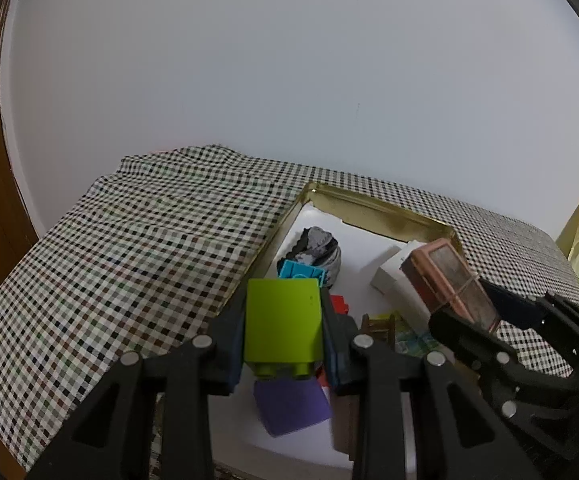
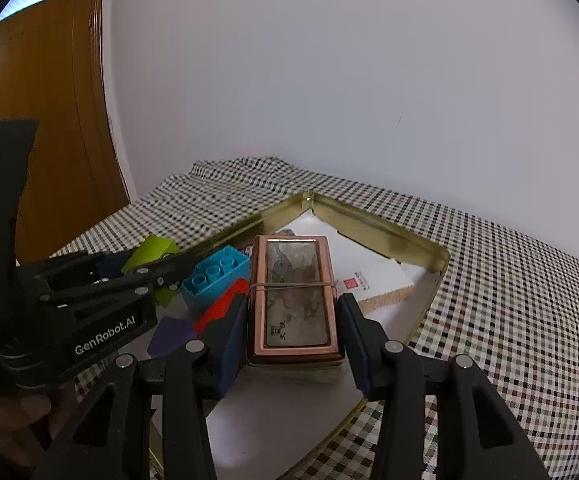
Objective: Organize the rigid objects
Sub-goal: 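Lower the green brick into the tray with the left gripper while the right lowers the picture box, then open both grippers and withdraw them from the tray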
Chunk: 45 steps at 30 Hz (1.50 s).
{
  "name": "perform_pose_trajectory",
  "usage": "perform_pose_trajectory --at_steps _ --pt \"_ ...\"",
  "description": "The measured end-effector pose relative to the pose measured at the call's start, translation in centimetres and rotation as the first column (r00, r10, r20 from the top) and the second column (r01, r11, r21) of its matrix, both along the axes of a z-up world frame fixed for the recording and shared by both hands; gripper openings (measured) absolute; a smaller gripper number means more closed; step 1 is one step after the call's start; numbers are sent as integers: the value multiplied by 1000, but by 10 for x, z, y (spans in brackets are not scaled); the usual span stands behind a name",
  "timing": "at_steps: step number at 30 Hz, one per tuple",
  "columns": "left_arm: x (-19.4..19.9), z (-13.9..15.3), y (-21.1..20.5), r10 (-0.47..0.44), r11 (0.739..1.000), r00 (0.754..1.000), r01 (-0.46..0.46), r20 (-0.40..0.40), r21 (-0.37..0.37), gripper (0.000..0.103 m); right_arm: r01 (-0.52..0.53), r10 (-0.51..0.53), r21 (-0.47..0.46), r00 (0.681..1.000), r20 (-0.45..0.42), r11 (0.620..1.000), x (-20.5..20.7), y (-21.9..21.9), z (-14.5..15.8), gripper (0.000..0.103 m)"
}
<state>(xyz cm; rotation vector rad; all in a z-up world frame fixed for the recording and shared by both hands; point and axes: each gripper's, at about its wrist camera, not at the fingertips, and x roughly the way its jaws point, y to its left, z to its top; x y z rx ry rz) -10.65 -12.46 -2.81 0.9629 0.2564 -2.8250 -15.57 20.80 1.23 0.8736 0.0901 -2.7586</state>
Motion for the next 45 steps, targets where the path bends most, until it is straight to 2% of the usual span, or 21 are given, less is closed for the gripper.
perform_pose_trajectory --at_steps 13,15,17,20,24,30,32,45 --pt "-1 -3 4 -13 1000 1000 12 16 4 32 -28 28 6 999 32 1000 0 1 -10 50" --pt "0 -1 5 -16 1000 1000 16 13 4 42 -37 37 -2 999 27 999 2 2 -8 52" --pt "4 2 7 -7 1000 1000 7 2 -5 68 -30 30 -2 999 14 1000 5 3 -6 55" --pt "13 9 12 0 999 1000 -1 -29 -36 83 -18 18 -1 1000 -2 1000 9 7 -2 57" --pt "25 19 12 28 998 997 -32 -72 -56 102 15 -15 -18 999 -30 1000 16 17 5 66" --pt "34 28 13 24 996 995 -33 -97 -87 103 41 -44 -33 996 -81 999 28 24 16 76" --pt "37 30 13 35 993 995 -46 -98 -106 103 43 -45 -29 995 -91 999 30 24 18 76" --pt "43 27 2 83 989 993 -92 -80 -116 103 30 -32 -19 992 -119 999 37 15 25 78"
